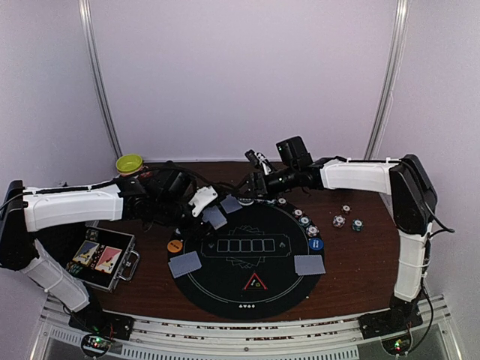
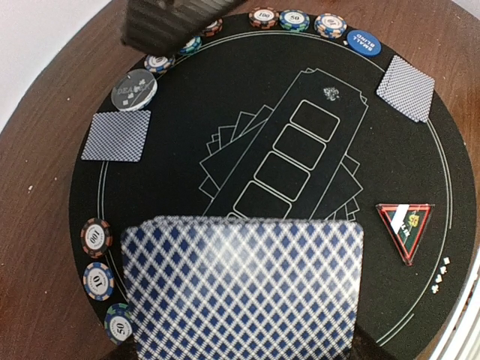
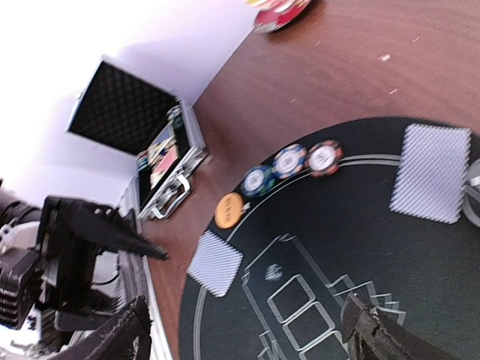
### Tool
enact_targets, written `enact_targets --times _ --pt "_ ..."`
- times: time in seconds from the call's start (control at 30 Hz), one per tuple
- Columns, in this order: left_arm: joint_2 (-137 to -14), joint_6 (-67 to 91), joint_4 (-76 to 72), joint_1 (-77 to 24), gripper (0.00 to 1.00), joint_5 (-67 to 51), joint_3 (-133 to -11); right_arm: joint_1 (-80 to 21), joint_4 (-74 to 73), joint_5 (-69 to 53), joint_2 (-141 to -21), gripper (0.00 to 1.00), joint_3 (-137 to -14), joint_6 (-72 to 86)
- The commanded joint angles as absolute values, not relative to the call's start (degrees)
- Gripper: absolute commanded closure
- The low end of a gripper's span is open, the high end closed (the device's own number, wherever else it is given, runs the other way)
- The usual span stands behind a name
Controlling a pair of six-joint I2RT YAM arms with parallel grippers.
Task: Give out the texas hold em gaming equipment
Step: Adjust the poker card in the dealer area, then pick up the poker card from the face-down deck piles.
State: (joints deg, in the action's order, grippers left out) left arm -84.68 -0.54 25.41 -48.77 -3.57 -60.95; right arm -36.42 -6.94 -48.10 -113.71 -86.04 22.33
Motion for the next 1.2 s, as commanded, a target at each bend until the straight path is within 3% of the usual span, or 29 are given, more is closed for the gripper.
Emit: enact_targets --times 0.0,0.23,1.17 --pt "-83.76 -0.35 24.13 -48.34 0.35 -4.68 -60.86 -38.39 0.77 -57.04 -112.77 0.12 -84.43 27.05" --pt "-84.35 -0.44 24.15 -48.38 0.35 -4.65 -60.82 -41.25 7.49 -62.23 -115.13 0.16 -83.77 35.51" --pt "-84.72 -0.33 24.11 -48.37 0.35 -3.37 -60.91 -45.28 5.96 -61.74 -120.06 0.36 -85.07 39.11"
